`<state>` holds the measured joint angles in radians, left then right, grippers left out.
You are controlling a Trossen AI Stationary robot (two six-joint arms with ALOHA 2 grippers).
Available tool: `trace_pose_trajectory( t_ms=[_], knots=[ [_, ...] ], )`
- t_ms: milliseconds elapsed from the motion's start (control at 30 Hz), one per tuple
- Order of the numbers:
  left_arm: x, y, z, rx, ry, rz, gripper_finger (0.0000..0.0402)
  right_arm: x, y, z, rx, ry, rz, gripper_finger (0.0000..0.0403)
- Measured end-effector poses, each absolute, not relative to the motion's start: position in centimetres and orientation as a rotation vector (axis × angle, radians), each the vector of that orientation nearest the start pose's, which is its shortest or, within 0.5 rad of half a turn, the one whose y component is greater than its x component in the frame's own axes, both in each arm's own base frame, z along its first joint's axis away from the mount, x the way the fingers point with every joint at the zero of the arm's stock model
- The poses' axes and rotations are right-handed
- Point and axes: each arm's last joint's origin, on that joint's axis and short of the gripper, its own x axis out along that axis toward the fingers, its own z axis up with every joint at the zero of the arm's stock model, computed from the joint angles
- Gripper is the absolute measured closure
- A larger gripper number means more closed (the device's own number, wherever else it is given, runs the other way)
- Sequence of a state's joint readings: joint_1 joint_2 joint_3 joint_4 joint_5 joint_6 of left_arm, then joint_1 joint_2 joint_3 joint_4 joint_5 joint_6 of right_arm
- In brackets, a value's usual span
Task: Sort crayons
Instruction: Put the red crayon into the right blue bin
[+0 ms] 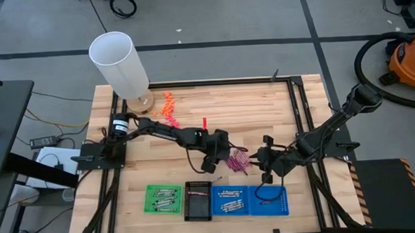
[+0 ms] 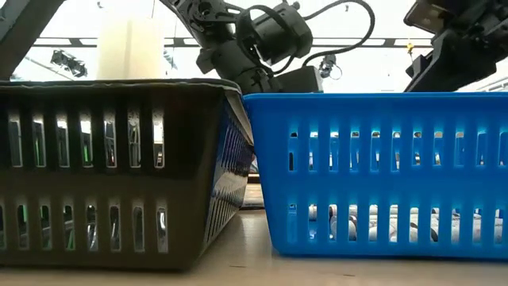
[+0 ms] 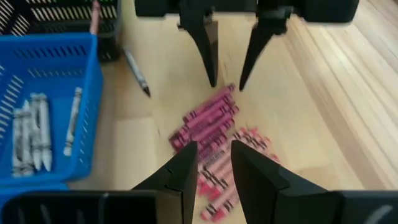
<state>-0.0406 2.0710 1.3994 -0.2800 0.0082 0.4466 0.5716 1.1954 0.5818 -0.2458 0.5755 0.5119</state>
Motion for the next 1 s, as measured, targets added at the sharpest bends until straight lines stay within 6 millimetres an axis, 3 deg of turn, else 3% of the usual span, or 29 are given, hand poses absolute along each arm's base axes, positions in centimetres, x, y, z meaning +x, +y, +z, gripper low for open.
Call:
trace_pose_trajectory(
  t_ms=[1000],
  knots=[
    [43.2, -0.8, 13.1, 0.371, 0.989, -0.311, 0.0248, 19.4, 10.7, 18.6, 0.018, 0.686, -0.167, 0.0296]
  ],
)
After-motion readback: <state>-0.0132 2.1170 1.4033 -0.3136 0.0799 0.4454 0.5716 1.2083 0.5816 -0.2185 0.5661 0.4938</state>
